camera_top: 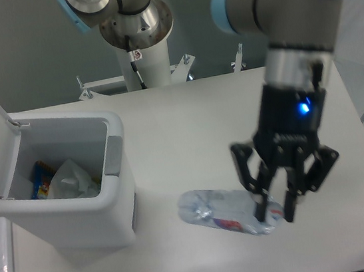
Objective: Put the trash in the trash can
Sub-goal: 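Lower the open gripper around the middle of the bottle, then grasp the bottle, lift it and carry it over the bin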
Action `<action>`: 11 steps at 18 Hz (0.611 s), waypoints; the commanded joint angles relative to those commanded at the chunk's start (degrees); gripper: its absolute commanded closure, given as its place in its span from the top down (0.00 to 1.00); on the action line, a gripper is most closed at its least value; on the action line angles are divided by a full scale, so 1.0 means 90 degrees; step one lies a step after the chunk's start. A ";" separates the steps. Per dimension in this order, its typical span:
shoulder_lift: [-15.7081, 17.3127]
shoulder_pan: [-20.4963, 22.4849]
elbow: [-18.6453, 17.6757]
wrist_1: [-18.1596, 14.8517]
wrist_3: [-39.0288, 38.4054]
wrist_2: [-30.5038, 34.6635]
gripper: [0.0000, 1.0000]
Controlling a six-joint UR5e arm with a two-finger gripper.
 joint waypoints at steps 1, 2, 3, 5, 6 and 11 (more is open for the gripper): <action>0.0069 -0.0058 -0.0010 0.0020 0.0000 -0.0011 0.00; 0.0137 -0.0117 0.0000 0.0029 0.0000 -0.0020 0.00; 0.0215 -0.0176 0.0000 0.0029 0.0010 -0.0040 0.00; 0.0362 -0.0225 -0.0010 0.0029 0.0000 -0.0147 0.00; 0.0459 -0.0254 -0.0010 0.0029 0.0000 -0.0176 0.00; 0.0694 -0.0381 -0.0214 0.0029 0.0000 -0.0274 0.00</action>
